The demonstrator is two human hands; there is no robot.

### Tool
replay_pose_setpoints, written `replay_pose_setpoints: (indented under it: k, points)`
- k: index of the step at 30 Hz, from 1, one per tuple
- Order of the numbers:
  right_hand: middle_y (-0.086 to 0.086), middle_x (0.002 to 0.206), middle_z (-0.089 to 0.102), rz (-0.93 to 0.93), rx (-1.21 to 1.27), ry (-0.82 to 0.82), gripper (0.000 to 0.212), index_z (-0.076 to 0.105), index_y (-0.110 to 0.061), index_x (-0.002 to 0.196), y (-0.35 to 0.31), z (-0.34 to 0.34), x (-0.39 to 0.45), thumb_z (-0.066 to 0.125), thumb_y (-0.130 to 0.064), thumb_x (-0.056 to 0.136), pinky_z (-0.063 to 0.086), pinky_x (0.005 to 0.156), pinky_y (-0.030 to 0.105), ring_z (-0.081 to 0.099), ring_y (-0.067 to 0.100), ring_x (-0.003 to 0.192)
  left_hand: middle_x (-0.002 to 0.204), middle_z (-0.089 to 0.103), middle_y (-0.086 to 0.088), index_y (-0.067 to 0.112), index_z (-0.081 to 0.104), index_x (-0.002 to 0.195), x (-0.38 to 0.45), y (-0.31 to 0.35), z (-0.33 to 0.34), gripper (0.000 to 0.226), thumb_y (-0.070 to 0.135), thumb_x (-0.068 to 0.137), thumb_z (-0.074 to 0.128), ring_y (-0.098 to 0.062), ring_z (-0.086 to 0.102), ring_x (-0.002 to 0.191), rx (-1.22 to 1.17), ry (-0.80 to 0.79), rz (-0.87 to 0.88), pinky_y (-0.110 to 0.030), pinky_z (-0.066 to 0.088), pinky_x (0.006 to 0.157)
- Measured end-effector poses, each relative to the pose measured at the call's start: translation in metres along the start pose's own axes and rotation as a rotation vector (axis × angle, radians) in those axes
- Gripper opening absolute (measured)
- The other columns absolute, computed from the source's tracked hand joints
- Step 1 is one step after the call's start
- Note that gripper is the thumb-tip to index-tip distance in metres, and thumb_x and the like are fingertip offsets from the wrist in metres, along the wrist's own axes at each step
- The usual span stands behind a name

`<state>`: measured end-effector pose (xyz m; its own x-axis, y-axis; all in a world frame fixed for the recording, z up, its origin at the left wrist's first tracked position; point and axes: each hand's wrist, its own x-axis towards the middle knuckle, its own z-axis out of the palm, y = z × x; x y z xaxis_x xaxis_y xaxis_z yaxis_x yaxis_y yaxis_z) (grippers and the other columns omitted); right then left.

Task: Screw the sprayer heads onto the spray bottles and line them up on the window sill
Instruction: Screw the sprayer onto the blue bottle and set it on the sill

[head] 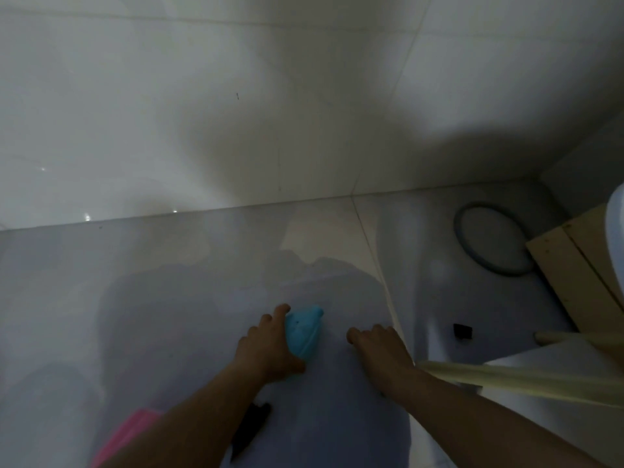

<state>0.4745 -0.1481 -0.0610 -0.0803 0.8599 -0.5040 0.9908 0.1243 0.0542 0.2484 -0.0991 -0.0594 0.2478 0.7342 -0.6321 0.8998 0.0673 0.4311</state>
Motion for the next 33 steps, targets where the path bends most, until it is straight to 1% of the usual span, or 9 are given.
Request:
replay_pose_setpoints:
  k: [10, 14, 18, 21, 22, 24, 27, 30, 33]
  points:
    - [0.009, 0.125, 0.061, 0.069, 0.247, 0.009, 0.027, 0.062, -0.026, 0.116, -0.019, 0.011, 0.042, 0.048, -0.02, 0.094, 0.037, 0.088, 0.035, 0.056, 0.03, 0.119, 0.15, 0.035, -0.001, 0.025, 0.025, 0.151, 0.013, -0.033, -0.053, 0.106, 0.034, 0.067, 0.089, -0.028, 0.035, 0.134, 0.314, -0.054, 0.19, -0.047, 0.039, 0.112]
    - [0.009, 0.117, 0.062, 0.04, 0.271, 0.015, 0.023, 0.065, -0.025, 0.109, -0.024, 0.014, 0.048, 0.05, -0.02, 0.093, 0.033, 0.077, 0.033, 0.059, 0.029, 0.111, 0.151, 0.034, 0.001, 0.027, 0.026, 0.151, 0.015, -0.041, -0.055, 0.104, 0.032, 0.067, 0.088, -0.026, 0.034, 0.134, 0.357, -0.046, 0.242, -0.045, 0.039, 0.112]
    - [0.011, 0.113, 0.06, -0.01, 0.251, 0.037, 0.022, 0.067, -0.023, 0.112, -0.028, 0.011, 0.046, 0.052, -0.021, 0.095, 0.045, 0.087, 0.038, 0.06, 0.033, 0.109, 0.152, 0.033, 0.001, 0.028, 0.026, 0.151, 0.017, -0.038, -0.053, 0.104, 0.033, 0.068, 0.087, -0.026, 0.033, 0.135, 0.366, -0.027, 0.272, -0.045, 0.039, 0.113]
    - [0.009, 0.118, 0.055, 0.011, 0.294, 0.027, 0.029, 0.062, -0.028, 0.122, -0.034, 0.006, 0.04, 0.051, -0.021, 0.095, 0.039, 0.098, 0.049, 0.058, 0.034, 0.114, 0.153, 0.03, 0.0, 0.029, 0.023, 0.154, 0.019, -0.034, -0.05, 0.106, 0.035, 0.069, 0.087, -0.027, 0.032, 0.137, 0.394, -0.026, 0.279, -0.047, 0.039, 0.114]
    - [0.008, 0.124, 0.052, 0.046, 0.332, 0.034, 0.035, 0.057, -0.03, 0.128, -0.034, 0.003, 0.036, 0.05, -0.02, 0.095, 0.035, 0.102, 0.053, 0.056, 0.033, 0.117, 0.154, 0.028, -0.001, 0.029, 0.022, 0.155, 0.019, -0.033, -0.049, 0.107, 0.035, 0.07, 0.086, -0.027, 0.031, 0.138, 0.391, -0.023, 0.281, -0.048, 0.039, 0.114]
    - [0.007, 0.133, 0.048, 0.149, 0.406, 0.104, 0.045, 0.051, -0.028, 0.136, -0.027, -0.001, 0.029, 0.051, -0.017, 0.092, 0.039, 0.103, 0.047, 0.053, 0.033, 0.121, 0.154, 0.026, -0.003, 0.031, 0.022, 0.156, 0.021, -0.031, -0.047, 0.106, 0.035, 0.071, 0.086, -0.028, 0.03, 0.138, 0.363, -0.018, 0.28, -0.048, 0.039, 0.114]
    - [0.011, 0.131, 0.048, 0.502, 0.564, 0.253, 0.038, 0.05, -0.018, 0.128, -0.014, -0.008, 0.02, 0.055, -0.024, 0.091, 0.045, 0.095, 0.041, 0.053, 0.034, 0.118, 0.155, 0.03, -0.004, 0.032, 0.02, 0.157, 0.021, -0.032, -0.046, 0.107, 0.035, 0.072, 0.085, -0.029, 0.032, 0.139, 0.309, -0.02, 0.267, -0.049, 0.037, 0.115]
    - [0.016, 0.135, 0.046, 0.83, 0.778, 0.149, 0.052, 0.044, -0.01, 0.132, -0.003, -0.008, 0.022, 0.061, -0.036, 0.091, 0.046, 0.099, 0.046, 0.051, 0.039, 0.122, 0.157, 0.035, -0.002, 0.035, 0.013, 0.159, 0.022, -0.033, -0.046, 0.116, 0.031, 0.071, 0.088, -0.029, 0.039, 0.137, 0.179, -0.014, 0.224, -0.05, 0.038, 0.115]
    - [0.019, 0.14, 0.047, 0.888, 0.943, 0.002, 0.068, 0.034, -0.006, 0.14, -0.005, 0.001, 0.029, 0.064, -0.04, 0.089, 0.046, 0.101, 0.046, 0.052, 0.041, 0.123, 0.156, 0.033, -0.005, 0.03, 0.021, 0.156, 0.023, -0.034, -0.044, 0.114, 0.028, 0.067, 0.092, -0.03, 0.045, 0.134, 0.073, -0.02, 0.18, -0.047, 0.041, 0.114]
